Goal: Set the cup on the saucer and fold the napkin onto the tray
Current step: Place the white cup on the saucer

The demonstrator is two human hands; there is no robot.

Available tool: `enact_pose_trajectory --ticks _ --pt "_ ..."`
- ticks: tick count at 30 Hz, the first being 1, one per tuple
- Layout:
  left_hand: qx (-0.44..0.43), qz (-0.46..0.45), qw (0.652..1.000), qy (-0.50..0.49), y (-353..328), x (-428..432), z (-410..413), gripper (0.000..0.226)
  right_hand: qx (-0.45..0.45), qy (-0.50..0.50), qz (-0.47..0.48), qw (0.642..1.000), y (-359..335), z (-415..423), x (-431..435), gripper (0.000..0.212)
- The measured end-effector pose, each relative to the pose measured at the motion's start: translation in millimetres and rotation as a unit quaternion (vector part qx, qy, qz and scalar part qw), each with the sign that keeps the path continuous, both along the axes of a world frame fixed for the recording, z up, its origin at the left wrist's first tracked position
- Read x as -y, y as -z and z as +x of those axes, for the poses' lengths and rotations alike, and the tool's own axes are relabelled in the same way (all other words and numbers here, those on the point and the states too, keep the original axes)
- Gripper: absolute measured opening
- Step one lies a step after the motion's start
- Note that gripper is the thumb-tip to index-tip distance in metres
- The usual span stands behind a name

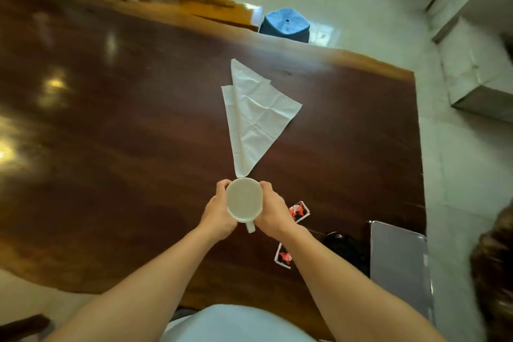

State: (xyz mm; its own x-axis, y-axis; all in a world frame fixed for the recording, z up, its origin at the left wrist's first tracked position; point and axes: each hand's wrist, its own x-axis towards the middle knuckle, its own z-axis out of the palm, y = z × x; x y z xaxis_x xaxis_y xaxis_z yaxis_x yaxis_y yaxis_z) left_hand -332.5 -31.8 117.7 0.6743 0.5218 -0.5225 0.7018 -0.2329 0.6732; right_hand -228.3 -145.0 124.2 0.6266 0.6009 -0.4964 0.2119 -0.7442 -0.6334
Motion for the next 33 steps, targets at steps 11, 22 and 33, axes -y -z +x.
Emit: enact_pose_trajectory --ticks 11,22,33 --pt "0.047 0.014 0.995 0.083 -16.6 122.8 7.0 0.106 0.002 0.061 0.084 0.995 -17.3 -10.6 143.2 0.072" --pt "0.029 0.024 0.986 0.164 -6.3 194.8 20.4 0.122 0.023 0.105 0.075 0.991 -0.7 -16.6 230.4 0.077" --pt "-0.019 0.019 0.979 0.204 -1.7 207.2 28.7 0.111 0.005 0.107 0.050 0.993 15.3 -14.5 251.7 0.080"
